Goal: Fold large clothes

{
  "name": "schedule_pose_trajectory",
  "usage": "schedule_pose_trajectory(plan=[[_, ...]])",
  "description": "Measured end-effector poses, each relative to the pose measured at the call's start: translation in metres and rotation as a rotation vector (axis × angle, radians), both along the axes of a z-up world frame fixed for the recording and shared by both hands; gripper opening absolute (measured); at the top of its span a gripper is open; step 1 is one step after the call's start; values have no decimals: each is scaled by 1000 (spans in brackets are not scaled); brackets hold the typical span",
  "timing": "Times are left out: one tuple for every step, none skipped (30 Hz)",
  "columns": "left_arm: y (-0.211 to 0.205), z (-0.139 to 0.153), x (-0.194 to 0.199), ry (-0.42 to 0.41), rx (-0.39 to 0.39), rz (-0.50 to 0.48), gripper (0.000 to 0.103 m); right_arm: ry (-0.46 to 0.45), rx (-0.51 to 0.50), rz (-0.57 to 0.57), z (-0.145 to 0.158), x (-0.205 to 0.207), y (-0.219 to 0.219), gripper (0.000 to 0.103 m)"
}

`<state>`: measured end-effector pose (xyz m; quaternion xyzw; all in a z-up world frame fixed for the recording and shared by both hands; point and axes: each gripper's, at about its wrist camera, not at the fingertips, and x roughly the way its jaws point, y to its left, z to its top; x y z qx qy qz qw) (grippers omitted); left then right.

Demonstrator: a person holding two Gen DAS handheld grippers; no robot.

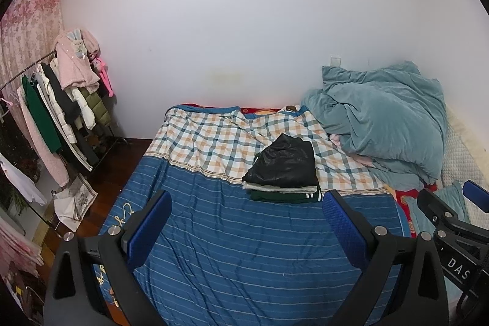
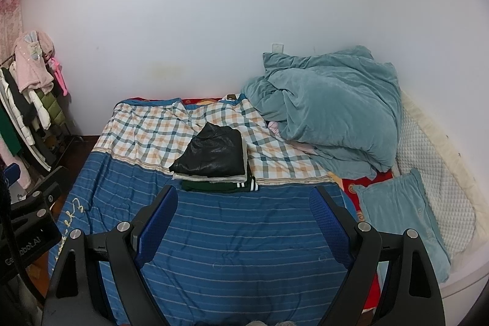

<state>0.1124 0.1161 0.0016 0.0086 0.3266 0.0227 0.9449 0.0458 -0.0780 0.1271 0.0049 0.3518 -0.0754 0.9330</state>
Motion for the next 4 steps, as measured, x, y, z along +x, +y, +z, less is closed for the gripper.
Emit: schedule_pose_trajectory(plan=[[0,0,0,0,-2,0,101,1,3,1,0,0,0,90],[-1,0,0,0,-3,-1,101,0,5,1,0,-1,0,90],[-1,1,0,1,-2,-3,101,-2,3,-1,0,-1,0,90],[-1,1,0,3,-2,-3,101,-2,3,-1,0,-1,0,90]])
